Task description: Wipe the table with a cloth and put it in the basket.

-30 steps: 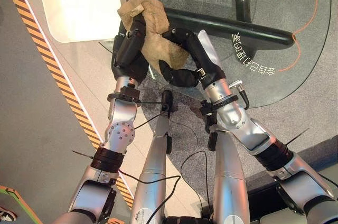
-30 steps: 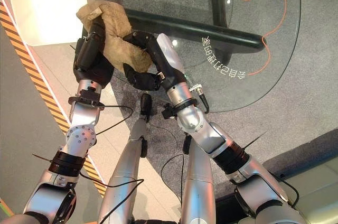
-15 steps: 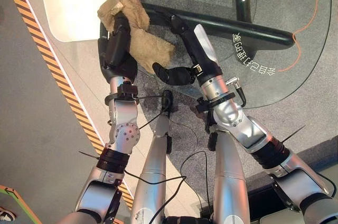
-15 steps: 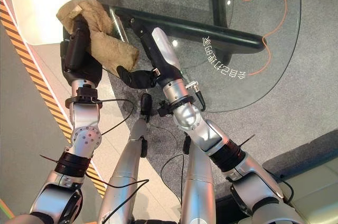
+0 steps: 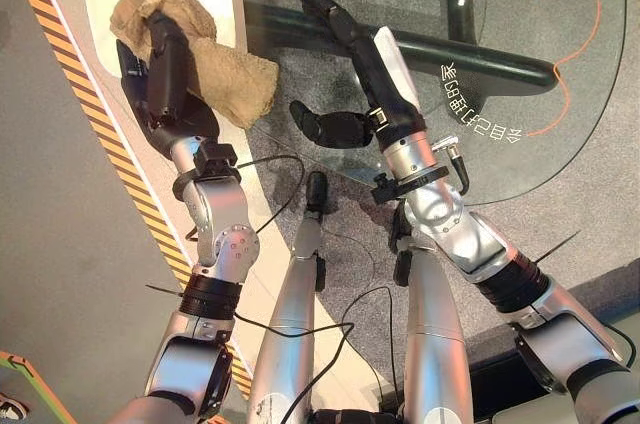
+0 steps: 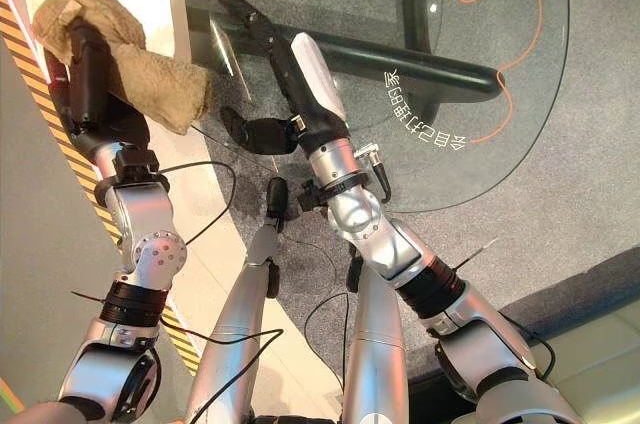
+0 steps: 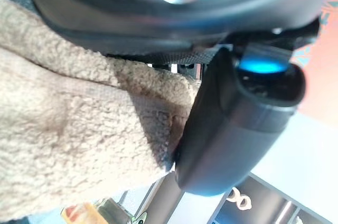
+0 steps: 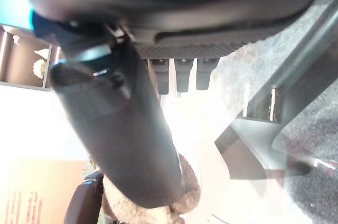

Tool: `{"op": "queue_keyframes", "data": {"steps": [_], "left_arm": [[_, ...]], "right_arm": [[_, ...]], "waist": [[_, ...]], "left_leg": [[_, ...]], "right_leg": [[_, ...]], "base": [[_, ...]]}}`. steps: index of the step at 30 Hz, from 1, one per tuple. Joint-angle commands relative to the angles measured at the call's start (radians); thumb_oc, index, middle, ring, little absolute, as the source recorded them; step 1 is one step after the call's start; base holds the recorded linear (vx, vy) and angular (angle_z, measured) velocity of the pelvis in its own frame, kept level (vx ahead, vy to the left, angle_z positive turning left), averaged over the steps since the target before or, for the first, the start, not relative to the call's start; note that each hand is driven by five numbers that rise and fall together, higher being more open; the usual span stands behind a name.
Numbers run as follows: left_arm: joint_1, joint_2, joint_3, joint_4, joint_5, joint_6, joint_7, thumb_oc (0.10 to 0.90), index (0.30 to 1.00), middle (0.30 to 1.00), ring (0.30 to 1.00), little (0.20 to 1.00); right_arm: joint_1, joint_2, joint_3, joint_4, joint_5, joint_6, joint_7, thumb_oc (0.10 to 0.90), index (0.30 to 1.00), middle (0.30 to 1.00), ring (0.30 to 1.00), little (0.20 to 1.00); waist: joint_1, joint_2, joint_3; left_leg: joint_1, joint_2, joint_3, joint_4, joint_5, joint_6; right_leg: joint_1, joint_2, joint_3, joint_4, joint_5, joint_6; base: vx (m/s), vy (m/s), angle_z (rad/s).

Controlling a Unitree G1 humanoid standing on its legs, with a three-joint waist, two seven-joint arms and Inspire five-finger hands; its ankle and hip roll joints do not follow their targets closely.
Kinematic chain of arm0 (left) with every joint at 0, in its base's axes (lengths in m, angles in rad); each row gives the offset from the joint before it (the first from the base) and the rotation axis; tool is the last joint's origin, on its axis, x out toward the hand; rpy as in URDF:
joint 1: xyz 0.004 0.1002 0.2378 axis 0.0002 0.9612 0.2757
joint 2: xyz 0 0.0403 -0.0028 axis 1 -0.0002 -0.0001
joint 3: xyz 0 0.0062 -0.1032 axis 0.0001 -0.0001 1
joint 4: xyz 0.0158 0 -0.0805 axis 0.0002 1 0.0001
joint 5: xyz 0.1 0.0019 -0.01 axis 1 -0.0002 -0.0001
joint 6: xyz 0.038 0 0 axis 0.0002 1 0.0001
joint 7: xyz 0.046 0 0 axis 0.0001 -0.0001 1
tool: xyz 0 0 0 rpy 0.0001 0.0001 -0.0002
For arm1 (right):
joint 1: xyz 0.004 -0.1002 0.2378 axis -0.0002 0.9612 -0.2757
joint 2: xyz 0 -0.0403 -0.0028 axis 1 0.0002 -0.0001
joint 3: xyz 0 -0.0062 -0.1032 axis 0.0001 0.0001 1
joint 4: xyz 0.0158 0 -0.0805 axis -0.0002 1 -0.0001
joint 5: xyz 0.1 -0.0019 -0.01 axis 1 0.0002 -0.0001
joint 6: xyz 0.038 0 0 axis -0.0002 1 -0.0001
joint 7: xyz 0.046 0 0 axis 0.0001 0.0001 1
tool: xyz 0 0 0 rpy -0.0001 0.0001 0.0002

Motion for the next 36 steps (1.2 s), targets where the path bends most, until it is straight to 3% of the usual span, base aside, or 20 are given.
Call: {"op": "queue_keyframes", "data": {"steps": [1,9,17,25,27,31,36], "left_arm": [[-0.143,0.059,0.062,-0.045,0.182,-0.161,0.016,0.100,0.300,0.300,0.300,0.200],[-0.167,0.110,0.089,-0.011,0.335,-0.163,0.126,0.100,0.300,0.300,0.300,0.200],[-0.175,0.175,0.116,0.058,0.382,-0.171,0.203,0.100,0.300,0.300,0.300,0.200],[-0.282,0.287,0.095,0.266,0.383,-0.172,0.277,0.100,0.300,0.300,0.300,0.200],[-0.333,0.349,0.072,0.346,0.370,-0.165,0.309,0.100,0.300,0.300,0.300,0.200],[-0.421,0.432,0.016,0.455,0.365,-0.135,0.363,0.100,0.300,0.300,0.300,0.200],[-0.553,0.515,-0.068,0.598,0.353,-0.097,0.407,0.100,0.300,0.300,0.300,0.200]], "right_arm": [[-0.103,0.061,-0.046,-0.058,-0.001,-0.090,-0.083,0.800,0.900,0.900,0.900,0.900],[-0.034,0.033,-0.154,0.030,-0.041,-0.124,-0.331,0.800,0.900,0.900,0.900,0.900],[0.042,-0.017,-0.291,0.168,-0.043,-0.167,-0.525,0.800,0.900,0.900,0.900,0.900],[-0.032,-0.141,-0.344,0.473,0.068,-0.225,-0.693,0.800,0.900,0.900,0.900,0.900],[-0.060,-0.175,-0.359,0.619,0.119,-0.274,-0.745,0.800,0.900,0.900,0.900,0.900],[-0.097,-0.207,-0.358,0.812,0.222,-0.314,-0.772,0.800,0.900,0.900,0.900,0.900],[-0.116,-0.229,-0.364,1.073,0.317,-0.350,-0.695,0.800,0.900,0.900,0.900,0.900]], "waist": [[0.025,-0.020,-0.025],[0.002,-0.015,-0.025],[-0.023,-0.005,-0.025],[-0.038,0.008,-0.025],[-0.043,0.010,-0.025],[-0.049,0.007,-0.025],[-0.056,0.001,-0.025]], "left_leg": [[-0.004,-0.021,-0.001,0.150,-0.169,0.014],[0.001,-0.011,0.011,0.149,-0.174,0.011],[0.004,-0.006,0.017,0.156,-0.188,0.011],[0.013,0.006,0.028,0.154,-0.196,0.002],[0.015,0.012,0.032,0.151,-0.198,-0.001],[0.014,0.020,0.033,0.145,-0.202,-0.004],[0.010,0.030,0.032,0.147,-0.209,-0.003]], "right_leg": [[0.053,-0.019,0.004,-0.281,0.179,0.057],[0.051,-0.016,0.019,-0.278,0.177,0.055],[0.043,-0.016,0.037,-0.274,0.175,0.060],[0.044,-0.018,0.047,-0.279,0.175,0.065],[0.046,-0.017,0.049,-0.284,0.174,0.065],[0.047,-0.012,0.050,-0.295,0.172,0.064],[0.048,-0.007,0.050,-0.301,0.169,0.062]], "base": [[-0.01,0.027,-0.04],[-0.01,0.040,-0.03],[0.00,0.039,-0.05],[-0.01,0.033,-0.03],[-0.01,0.045,-0.04],[-0.02,0.018,-0.08],[-0.01,-0.001,-0.02]]}}
